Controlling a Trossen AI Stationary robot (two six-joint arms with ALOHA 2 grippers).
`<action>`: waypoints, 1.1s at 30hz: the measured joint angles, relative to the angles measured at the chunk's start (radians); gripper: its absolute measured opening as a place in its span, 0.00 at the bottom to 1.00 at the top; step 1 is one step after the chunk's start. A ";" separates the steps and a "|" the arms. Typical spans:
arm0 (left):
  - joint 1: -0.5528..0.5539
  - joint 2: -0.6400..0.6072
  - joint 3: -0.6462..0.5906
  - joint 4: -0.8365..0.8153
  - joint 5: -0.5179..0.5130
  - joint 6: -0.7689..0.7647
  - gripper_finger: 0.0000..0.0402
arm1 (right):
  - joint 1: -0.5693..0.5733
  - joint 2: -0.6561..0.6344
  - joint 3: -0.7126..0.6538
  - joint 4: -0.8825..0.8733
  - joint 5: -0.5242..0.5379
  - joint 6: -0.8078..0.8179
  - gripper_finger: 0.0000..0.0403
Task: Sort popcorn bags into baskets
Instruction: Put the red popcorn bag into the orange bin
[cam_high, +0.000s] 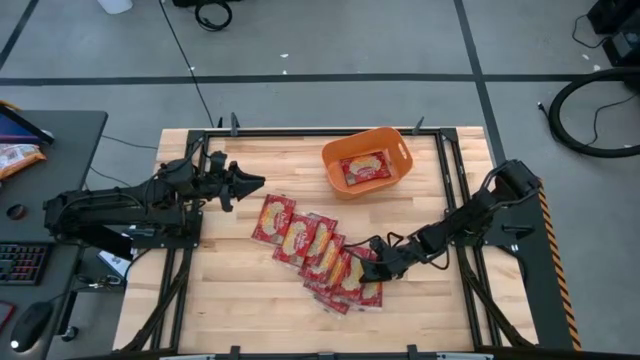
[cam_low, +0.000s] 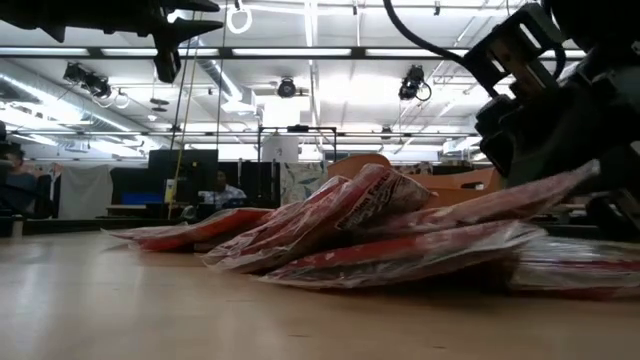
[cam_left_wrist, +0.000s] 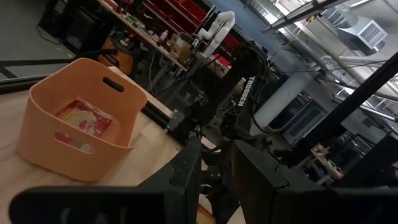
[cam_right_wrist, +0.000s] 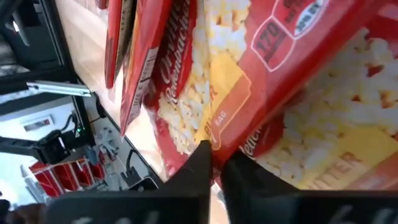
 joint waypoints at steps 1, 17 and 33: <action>0.000 0.000 0.000 0.000 0.000 0.002 0.23 | 0.000 -0.003 0.000 0.003 -0.001 -0.010 0.04; 0.001 0.000 0.000 -0.013 -0.006 0.005 0.23 | -0.024 -0.426 0.000 -0.455 -0.059 -0.120 0.01; 0.002 0.000 0.000 -0.003 -0.131 -0.002 0.23 | -0.426 -0.799 0.000 -0.719 0.188 -0.339 0.01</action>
